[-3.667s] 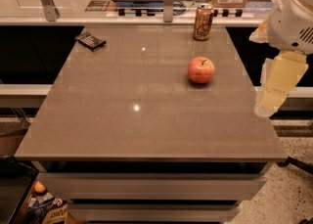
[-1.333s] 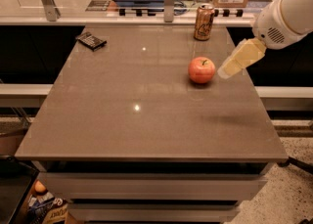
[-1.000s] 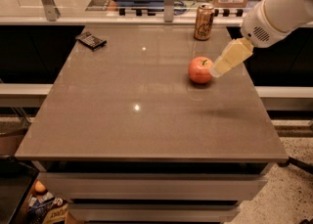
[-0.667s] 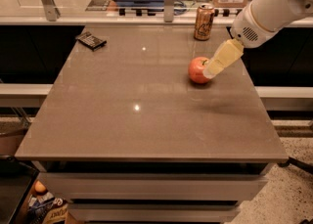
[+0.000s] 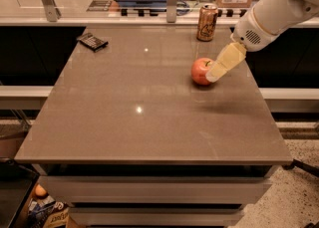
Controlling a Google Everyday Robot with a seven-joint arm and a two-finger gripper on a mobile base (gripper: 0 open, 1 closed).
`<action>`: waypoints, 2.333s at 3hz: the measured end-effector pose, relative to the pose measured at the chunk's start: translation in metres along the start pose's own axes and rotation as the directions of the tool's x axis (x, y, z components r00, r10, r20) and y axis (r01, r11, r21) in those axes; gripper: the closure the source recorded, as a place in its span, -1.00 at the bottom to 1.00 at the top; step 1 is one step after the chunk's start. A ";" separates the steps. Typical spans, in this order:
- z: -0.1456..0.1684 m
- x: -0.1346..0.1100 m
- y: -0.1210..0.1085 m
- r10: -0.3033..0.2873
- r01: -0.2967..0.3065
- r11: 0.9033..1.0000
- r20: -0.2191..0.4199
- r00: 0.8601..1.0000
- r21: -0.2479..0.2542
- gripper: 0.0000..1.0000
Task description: Move apple near rxbar chocolate
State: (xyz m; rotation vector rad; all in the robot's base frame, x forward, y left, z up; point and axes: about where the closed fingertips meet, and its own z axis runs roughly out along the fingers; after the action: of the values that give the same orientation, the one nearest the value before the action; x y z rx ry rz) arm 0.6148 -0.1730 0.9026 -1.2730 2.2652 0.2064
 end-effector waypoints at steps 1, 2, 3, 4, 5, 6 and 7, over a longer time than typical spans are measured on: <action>0.011 0.001 -0.002 0.030 -0.028 0.999 0.063 0.998 -0.024 -1.00; 0.031 0.003 -0.002 0.068 -0.060 0.996 0.145 0.987 -0.061 -1.00; 0.048 0.004 -0.002 0.101 -0.082 0.992 0.214 0.972 -0.092 -1.00; 0.060 0.005 -0.001 0.130 -0.102 0.988 0.286 0.949 -0.112 -1.00; 0.068 0.005 -0.003 0.159 -0.117 0.984 0.370 0.915 -0.133 -1.00; 0.073 0.004 -0.006 0.180 -0.124 0.981 0.445 0.877 -0.152 -1.00; 0.073 0.000 -0.008 0.186 -0.121 0.980 0.506 0.842 -0.159 -1.00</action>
Offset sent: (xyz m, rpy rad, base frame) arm 0.0213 0.0125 -0.0458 0.3030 -0.0358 -0.0196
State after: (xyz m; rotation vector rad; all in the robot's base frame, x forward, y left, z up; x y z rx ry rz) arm 0.6482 -0.1499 0.8415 -0.9406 1.8965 0.6742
